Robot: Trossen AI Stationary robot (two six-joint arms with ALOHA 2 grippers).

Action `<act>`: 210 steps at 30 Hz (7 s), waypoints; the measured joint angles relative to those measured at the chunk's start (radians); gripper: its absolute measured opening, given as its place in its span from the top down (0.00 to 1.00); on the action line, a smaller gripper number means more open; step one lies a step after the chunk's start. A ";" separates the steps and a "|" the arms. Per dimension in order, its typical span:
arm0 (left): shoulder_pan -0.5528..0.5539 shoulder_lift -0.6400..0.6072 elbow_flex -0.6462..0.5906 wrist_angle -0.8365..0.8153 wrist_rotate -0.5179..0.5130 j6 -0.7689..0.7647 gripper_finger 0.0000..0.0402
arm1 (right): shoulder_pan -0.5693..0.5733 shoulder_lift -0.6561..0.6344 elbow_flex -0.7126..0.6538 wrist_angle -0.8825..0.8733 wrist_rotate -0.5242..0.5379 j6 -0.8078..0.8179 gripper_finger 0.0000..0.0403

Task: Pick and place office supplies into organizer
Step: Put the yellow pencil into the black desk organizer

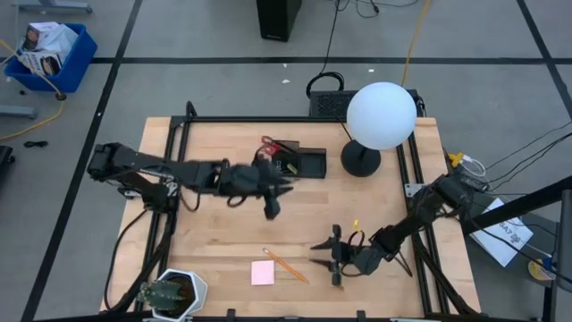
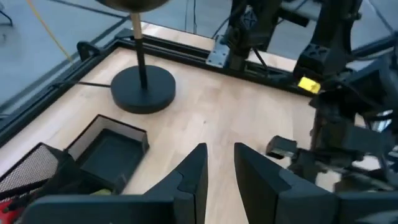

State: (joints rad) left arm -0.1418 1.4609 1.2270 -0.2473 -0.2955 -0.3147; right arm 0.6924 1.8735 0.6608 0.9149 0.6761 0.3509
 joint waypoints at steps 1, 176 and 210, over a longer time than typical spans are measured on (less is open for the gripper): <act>-0.022 0.000 -0.008 0.005 -0.026 0.000 0.79 | 0.009 0.011 0.017 0.002 0.002 -0.009 0.61; -0.071 -0.034 -0.062 -0.099 -0.046 -0.086 0.40 | -0.023 0.247 0.409 -0.402 -0.075 0.056 0.42; -0.117 -0.034 -0.063 -0.088 -0.074 -0.073 0.48 | -0.104 0.223 0.046 -0.232 -0.033 0.085 0.59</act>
State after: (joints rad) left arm -0.2584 1.4269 1.1645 -0.3350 -0.3691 -0.3874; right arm 0.5885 2.0965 0.7067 0.6830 0.6431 0.4363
